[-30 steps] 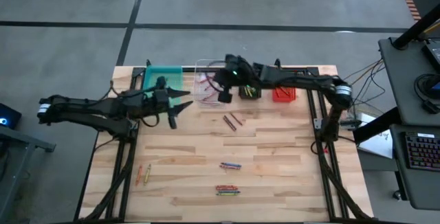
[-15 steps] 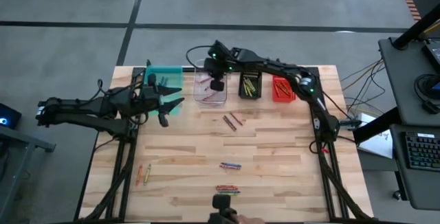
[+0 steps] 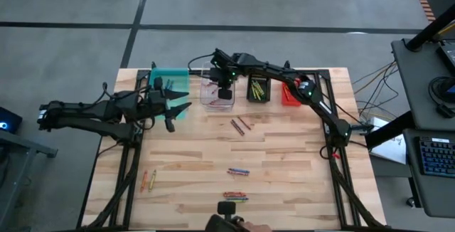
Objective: Sort crayons
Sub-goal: Put the red crayon into the transparent bin
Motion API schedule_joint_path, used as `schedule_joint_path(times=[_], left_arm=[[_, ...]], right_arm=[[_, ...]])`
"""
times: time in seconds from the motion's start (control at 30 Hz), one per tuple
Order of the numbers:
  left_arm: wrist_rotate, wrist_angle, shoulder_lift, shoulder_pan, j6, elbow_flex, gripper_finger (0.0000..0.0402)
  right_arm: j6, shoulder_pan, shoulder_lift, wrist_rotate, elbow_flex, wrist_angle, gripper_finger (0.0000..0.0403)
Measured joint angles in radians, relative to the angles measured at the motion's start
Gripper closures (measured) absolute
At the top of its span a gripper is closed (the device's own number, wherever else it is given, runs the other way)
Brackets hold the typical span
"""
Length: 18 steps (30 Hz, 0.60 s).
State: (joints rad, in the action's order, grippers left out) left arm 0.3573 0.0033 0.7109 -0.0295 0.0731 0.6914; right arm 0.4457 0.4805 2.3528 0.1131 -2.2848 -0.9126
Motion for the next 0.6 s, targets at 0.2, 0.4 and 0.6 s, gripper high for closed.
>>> schedule_joint_path(times=[0.2,0.4,0.6], left_arm=[[0.0,-0.001,0.002,0.0,0.0,0.0,0.0248],[0.0,-0.002,0.003,0.0,0.0,0.0,0.0248],[0.0,-0.002,0.004,0.0,0.013,0.0,0.0248]], right_arm=[[0.0,0.0,0.008,0.0,0.0,-0.002,0.039],[-0.007,0.0,0.008,0.0,0.007,0.013,0.039],[-0.027,-0.017,0.008,0.0,0.025,0.014,0.039]])
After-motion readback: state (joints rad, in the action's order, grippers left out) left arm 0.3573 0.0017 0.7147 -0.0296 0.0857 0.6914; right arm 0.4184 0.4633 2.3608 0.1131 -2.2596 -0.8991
